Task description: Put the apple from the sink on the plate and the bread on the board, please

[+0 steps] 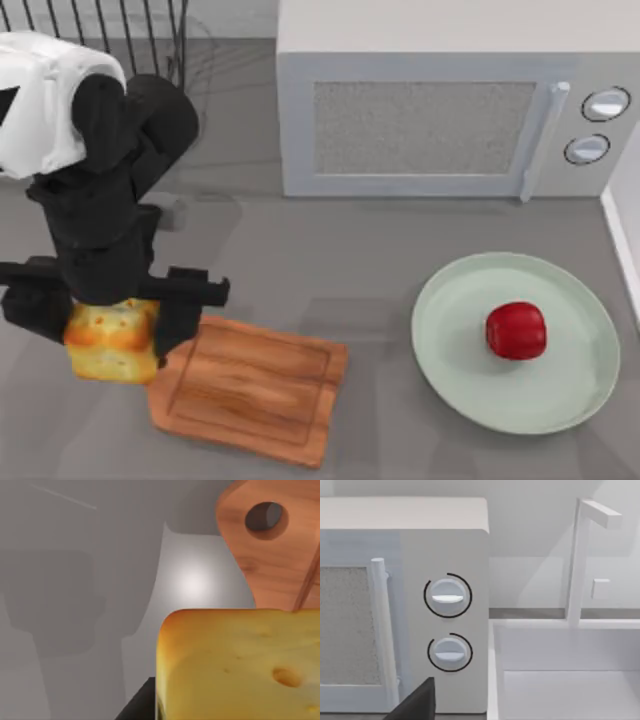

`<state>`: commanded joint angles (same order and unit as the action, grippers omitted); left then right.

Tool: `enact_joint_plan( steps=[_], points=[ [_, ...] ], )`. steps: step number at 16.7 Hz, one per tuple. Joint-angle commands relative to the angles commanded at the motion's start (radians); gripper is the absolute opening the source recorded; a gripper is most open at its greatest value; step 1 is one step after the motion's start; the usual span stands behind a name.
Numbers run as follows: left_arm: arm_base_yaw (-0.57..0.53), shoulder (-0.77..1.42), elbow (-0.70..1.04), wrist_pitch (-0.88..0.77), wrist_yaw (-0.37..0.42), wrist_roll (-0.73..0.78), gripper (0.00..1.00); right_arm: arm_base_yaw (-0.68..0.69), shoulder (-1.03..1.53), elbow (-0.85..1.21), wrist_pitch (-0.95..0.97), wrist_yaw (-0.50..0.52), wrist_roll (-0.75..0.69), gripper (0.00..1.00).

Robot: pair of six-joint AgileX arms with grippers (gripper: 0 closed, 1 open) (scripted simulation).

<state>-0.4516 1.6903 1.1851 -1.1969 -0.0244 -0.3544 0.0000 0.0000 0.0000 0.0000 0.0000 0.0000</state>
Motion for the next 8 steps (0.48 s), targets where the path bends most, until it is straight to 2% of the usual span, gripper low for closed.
enact_joint_plan(
  steps=[4, 8],
  points=[
    [-0.128, 0.037, -0.004, 0.000, 0.010, -0.547, 0.00, 0.000, 0.000, 0.000, 0.000, 0.000, 0.000, 1.00],
    [-0.205, 0.070, 0.003, 0.023, 0.022, -1.021, 0.00, 0.000, 0.000, 0.000, 0.000, 0.000, 0.000, 1.00]
  ],
)
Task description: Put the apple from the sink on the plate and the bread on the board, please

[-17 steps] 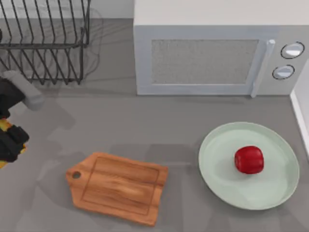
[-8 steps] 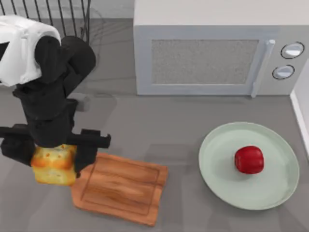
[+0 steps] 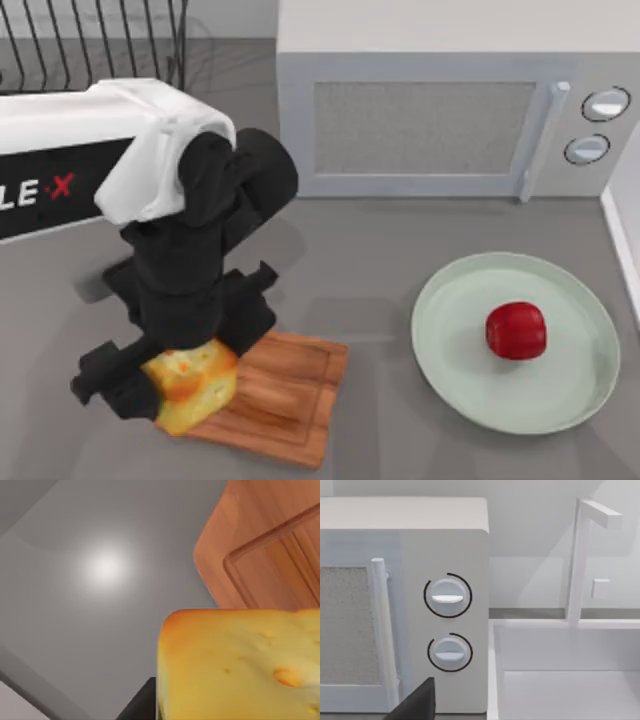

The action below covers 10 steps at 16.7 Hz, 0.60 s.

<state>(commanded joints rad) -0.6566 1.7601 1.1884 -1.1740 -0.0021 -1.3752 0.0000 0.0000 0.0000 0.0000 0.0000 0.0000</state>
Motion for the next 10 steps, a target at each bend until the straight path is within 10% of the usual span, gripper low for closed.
enact_joint_plan(
  steps=[10],
  points=[
    [-0.002, 0.009, 0.035, 0.129, 0.005, -0.776, 0.00, 0.000, 0.000, 0.000, 0.000, 0.000, 0.000, 1.00]
  ],
)
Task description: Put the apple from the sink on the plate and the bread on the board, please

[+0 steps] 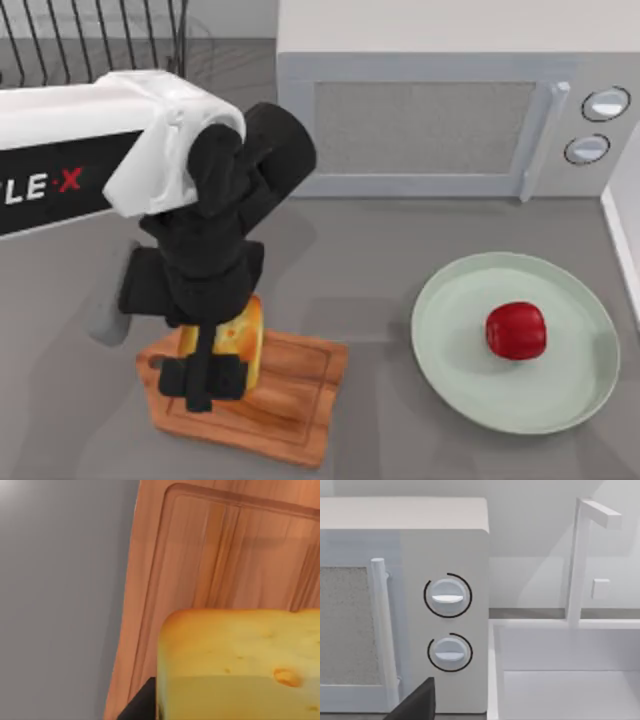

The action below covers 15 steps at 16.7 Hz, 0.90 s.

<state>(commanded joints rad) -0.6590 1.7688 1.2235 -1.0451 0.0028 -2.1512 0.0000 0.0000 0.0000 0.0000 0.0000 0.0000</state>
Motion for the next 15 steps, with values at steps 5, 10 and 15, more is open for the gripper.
enact_joint_plan(
  steps=[5, 10, 15],
  points=[
    [0.006, -0.002, 0.004, 0.013, -0.001, -0.048, 0.00, 0.000, 0.000, 0.000, 0.000, 0.000, 0.000, 1.00],
    [0.002, 0.002, -0.005, 0.025, -0.002, -0.045, 0.00, 0.000, 0.000, 0.000, 0.000, 0.000, 0.000, 1.00],
    [0.004, 0.036, -0.060, 0.105, 0.002, -0.044, 0.00, 0.000, 0.000, 0.000, 0.000, 0.000, 0.000, 1.00]
  ],
)
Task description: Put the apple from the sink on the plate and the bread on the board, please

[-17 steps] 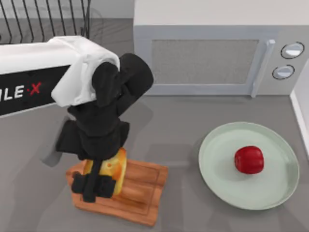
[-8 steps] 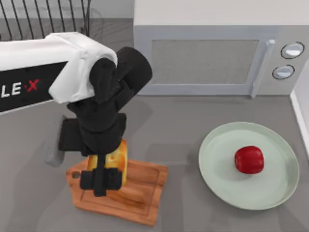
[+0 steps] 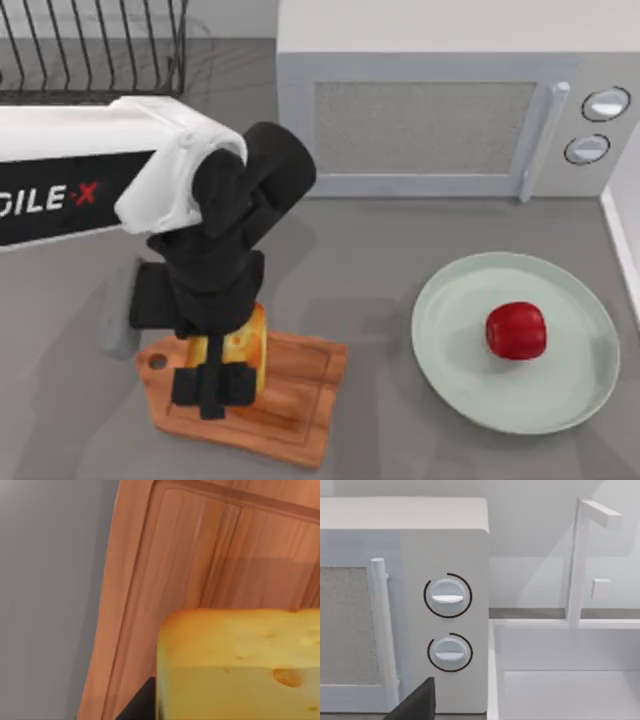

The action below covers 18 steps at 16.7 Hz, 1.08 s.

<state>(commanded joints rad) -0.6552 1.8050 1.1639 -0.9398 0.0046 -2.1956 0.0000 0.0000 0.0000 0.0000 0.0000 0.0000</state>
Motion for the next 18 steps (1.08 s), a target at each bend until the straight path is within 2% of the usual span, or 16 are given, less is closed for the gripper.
enact_joint_plan(
  steps=[4, 9, 18],
  points=[
    [0.003, 0.024, -0.040, 0.073, -0.001, -0.002, 0.00, 0.000, 0.000, 0.000, 0.000, 0.000, 0.000, 1.00],
    [0.003, 0.028, -0.046, 0.083, -0.003, -0.001, 0.00, 0.000, 0.000, 0.000, 0.000, 0.000, 0.000, 1.00],
    [0.003, 0.028, -0.046, 0.083, -0.003, -0.001, 0.68, 0.000, 0.000, 0.000, 0.000, 0.000, 0.000, 1.00]
  ],
)
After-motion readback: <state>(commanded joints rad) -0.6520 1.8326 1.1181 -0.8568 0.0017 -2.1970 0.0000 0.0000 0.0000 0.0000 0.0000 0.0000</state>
